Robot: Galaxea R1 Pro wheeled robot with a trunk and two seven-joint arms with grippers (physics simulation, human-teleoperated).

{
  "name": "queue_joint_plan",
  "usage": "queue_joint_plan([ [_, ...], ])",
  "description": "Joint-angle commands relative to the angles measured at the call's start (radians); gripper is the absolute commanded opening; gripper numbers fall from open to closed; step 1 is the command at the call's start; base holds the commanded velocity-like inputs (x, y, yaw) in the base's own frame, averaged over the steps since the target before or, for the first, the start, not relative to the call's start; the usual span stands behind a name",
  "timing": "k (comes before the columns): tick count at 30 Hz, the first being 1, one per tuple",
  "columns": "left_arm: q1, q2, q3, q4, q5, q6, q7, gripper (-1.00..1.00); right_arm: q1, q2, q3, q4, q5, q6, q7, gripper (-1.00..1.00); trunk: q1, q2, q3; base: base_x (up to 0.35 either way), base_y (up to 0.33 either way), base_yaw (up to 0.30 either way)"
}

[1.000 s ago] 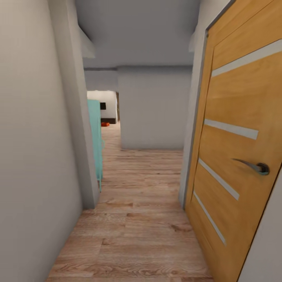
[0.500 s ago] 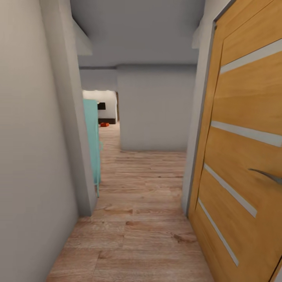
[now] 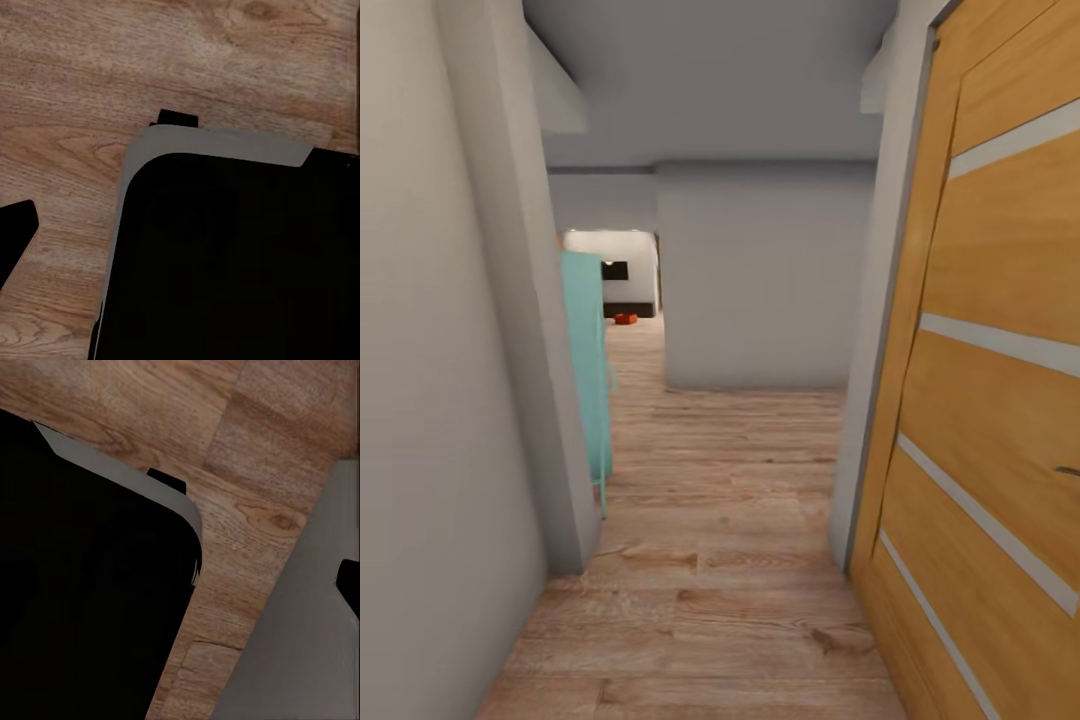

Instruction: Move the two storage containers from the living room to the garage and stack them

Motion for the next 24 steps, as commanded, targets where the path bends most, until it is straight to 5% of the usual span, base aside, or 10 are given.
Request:
queue_joint_plan([
  [1, 0.0, 0.0, 0.001, 0.0, 0.005, -0.003, -0.001, 1.0, -0.001, 0.001, 0.008, 0.003, -0.01, -0.006, -0.001, 1.0, 0.001, -0.001, -0.001, 0.321, 0.0, 0.0],
  [24, 0.0, 0.0, 0.001, 0.0, 0.005, -0.003, 0.0, 1.0, -0.001, 0.004, 0.009, 0.003, -0.016, -0.004, -0.001, 1.0, 0.001, -0.001, -0.001, 0.322, 0.0, 0.0],
])
